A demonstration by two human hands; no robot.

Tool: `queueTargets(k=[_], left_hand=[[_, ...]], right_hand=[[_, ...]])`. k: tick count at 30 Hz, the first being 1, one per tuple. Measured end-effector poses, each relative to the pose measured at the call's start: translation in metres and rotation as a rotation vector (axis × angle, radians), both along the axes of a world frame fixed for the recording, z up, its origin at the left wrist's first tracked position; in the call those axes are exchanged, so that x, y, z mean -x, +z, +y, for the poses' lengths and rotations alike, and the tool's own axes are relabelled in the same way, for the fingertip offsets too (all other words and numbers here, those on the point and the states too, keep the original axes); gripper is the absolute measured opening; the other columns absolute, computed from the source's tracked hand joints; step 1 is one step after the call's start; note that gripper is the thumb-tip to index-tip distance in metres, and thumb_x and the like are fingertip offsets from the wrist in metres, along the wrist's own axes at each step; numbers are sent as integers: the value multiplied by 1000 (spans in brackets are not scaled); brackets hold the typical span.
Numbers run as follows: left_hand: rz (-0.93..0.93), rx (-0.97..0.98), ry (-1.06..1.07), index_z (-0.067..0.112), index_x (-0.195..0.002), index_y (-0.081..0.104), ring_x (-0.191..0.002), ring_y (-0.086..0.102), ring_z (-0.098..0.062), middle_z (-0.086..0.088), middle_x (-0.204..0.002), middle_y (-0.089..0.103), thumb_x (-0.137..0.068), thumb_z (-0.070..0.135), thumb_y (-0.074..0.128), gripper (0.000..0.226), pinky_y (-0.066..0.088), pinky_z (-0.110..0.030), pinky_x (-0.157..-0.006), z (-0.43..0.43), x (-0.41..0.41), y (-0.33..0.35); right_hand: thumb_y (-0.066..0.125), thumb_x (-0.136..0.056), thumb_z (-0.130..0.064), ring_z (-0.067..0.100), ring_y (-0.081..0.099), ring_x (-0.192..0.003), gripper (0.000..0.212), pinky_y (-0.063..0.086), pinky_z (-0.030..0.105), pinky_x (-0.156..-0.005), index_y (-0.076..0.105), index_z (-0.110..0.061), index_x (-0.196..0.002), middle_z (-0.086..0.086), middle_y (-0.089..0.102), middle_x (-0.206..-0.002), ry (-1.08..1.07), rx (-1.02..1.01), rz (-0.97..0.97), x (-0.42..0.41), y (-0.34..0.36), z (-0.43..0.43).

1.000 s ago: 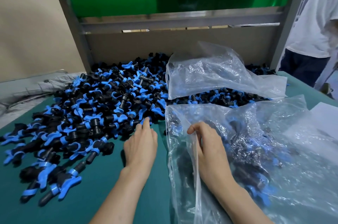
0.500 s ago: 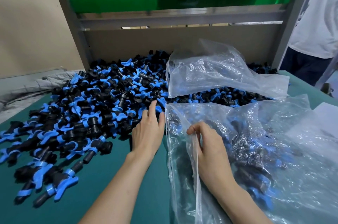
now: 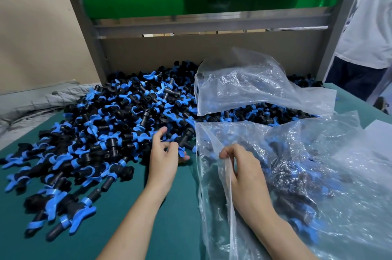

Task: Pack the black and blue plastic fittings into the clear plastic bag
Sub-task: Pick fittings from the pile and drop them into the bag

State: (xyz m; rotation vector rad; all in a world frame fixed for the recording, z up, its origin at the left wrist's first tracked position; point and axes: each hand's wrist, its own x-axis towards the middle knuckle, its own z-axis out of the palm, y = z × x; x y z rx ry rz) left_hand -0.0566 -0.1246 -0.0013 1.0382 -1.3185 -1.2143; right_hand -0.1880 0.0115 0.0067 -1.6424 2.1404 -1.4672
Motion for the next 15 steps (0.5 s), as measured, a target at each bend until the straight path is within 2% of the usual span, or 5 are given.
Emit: queueTargets(k=[4,6,8,10,15], left_hand=[[494,-305,-168,15,-118,52,-67,70,-23,-13,-76,72,-93,-9,39,36,58,-33,-62,12,-6,7],[669,-405,-245,6,-113,51,-69,71,-27,-16,-74,71,-95,-4,41,23,59,-32,-61,15,-8,10],[708,-459,-275,0,-108,53,-68,70,-25,-17,-76,70,-101,10,46,14,59,-30,-61,18,-7,12],[683,-465,-247,-2,-106,56,-69,71,-22,-17,-78,71,-103,19,48,22,59,-28,-60,19,-5,10],[664,-404,-255,5,-110,61,-84,72,-20,-11,-93,74,-88,17,64,25,58,-28,-64,18,-5,7]], right_hand=[[55,-97,-10,7,48,-93,24,42,34,-83,54,-33,-92,-22,57,-94,-7,6,4,0,1,0],[56,-97,-11,4,48,-93,23,43,34,-83,55,-33,-92,-22,57,-93,-4,14,4,-1,1,-1],[57,-97,-11,4,48,-92,23,43,34,-82,55,-34,-92,-22,57,-93,-3,17,3,-1,1,-1],[57,-96,-11,6,48,-93,24,43,34,-82,54,-34,-92,-21,58,-93,-4,12,-3,-2,1,-1],[56,-96,-11,5,47,-93,25,40,32,-80,53,-35,-92,-21,57,-93,2,5,-7,-1,0,-2]])
